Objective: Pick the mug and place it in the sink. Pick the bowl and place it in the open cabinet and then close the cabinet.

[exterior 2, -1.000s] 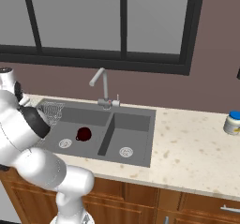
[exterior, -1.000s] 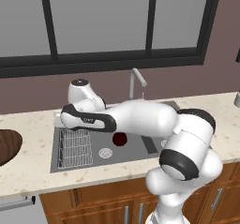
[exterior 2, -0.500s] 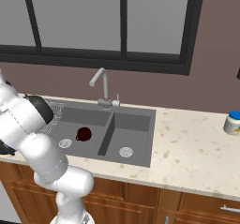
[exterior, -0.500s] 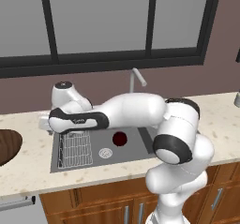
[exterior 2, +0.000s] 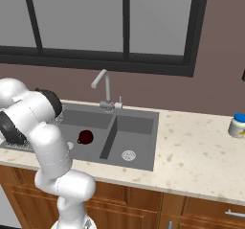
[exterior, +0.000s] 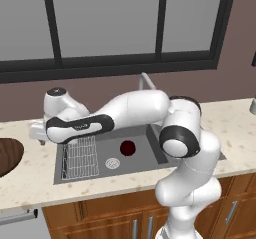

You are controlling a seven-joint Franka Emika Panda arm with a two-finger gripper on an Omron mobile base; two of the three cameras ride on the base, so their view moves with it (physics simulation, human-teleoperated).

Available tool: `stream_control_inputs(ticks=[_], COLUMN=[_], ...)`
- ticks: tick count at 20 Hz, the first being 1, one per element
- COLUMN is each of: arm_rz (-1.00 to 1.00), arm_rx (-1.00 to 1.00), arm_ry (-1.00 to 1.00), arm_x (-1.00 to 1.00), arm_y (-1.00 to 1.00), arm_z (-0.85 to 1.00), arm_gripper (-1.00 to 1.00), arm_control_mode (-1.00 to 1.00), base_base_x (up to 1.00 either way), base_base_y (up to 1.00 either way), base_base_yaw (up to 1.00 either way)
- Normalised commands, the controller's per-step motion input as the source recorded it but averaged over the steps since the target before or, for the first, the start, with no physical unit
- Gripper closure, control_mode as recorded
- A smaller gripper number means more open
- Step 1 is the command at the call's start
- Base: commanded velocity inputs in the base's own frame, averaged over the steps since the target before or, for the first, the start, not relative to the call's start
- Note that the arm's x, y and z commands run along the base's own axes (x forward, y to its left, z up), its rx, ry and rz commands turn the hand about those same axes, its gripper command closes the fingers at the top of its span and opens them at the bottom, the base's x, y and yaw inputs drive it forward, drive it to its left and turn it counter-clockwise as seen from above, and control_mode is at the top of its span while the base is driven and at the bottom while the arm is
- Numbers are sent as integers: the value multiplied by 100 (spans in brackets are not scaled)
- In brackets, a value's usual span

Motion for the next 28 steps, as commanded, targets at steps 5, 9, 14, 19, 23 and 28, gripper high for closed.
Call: stream_control_inputs(ticks=[5, 9, 14, 19, 23, 28], arm_rz=[0, 0, 0, 0, 0, 0], arm_rx=[3, 3, 1, 0, 2, 5], arm_ry=[0, 0, 0, 0, 0, 0], arm_x=[0, 0, 0, 0, 0, 0], arm_y=[33, 30, 27, 26, 26, 17], arm_z=[0, 0, 0, -4, -8, -12], arm_gripper=[-100, -100, -100, -100, -100, -100], arm_control_mode=[-100, -100, -100, -100, -100, -100], base_base_x=[0, 0, 0, 0, 0, 0], base_base_y=[0, 0, 0, 0, 0, 0], base_base_yaw=[0, 0, 0, 0, 0, 0])
